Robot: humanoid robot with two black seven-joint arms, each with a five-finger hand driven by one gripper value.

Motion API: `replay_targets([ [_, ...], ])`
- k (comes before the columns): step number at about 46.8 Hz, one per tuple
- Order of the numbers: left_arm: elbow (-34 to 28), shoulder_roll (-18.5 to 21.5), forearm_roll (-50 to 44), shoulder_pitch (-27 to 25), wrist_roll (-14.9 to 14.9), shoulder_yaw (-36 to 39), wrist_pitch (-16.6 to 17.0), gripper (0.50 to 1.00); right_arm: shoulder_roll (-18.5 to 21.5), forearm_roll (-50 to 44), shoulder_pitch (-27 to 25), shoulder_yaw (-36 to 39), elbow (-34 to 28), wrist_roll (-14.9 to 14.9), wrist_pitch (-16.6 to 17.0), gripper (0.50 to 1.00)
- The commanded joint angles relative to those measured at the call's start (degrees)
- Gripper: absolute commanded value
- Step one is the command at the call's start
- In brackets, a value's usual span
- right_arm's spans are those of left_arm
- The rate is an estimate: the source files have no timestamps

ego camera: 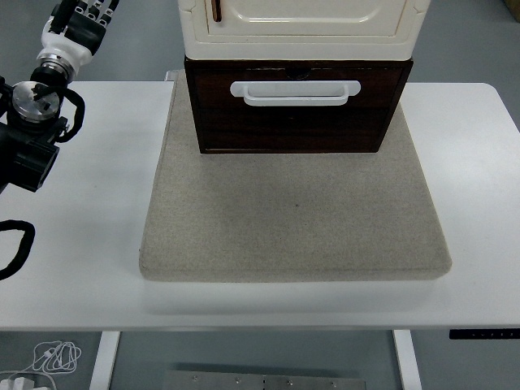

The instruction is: Open the drawer under the combination cabinet

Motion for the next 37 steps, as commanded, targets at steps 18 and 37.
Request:
replay_targets([
  [18, -5.4, 12.9, 13.4, -12.2, 0.0, 0.4, 0.2, 1.000, 0.0, 0.0, 0.0, 0.0, 0.0, 0.0, 0.0, 0.926],
  [37, -18.0, 18.9, 26.5, -26.3, 0.6, 4.6, 1.0, 1.000, 0.0, 0.0, 0.0, 0.0, 0.0, 0.0, 0.0, 0.926],
])
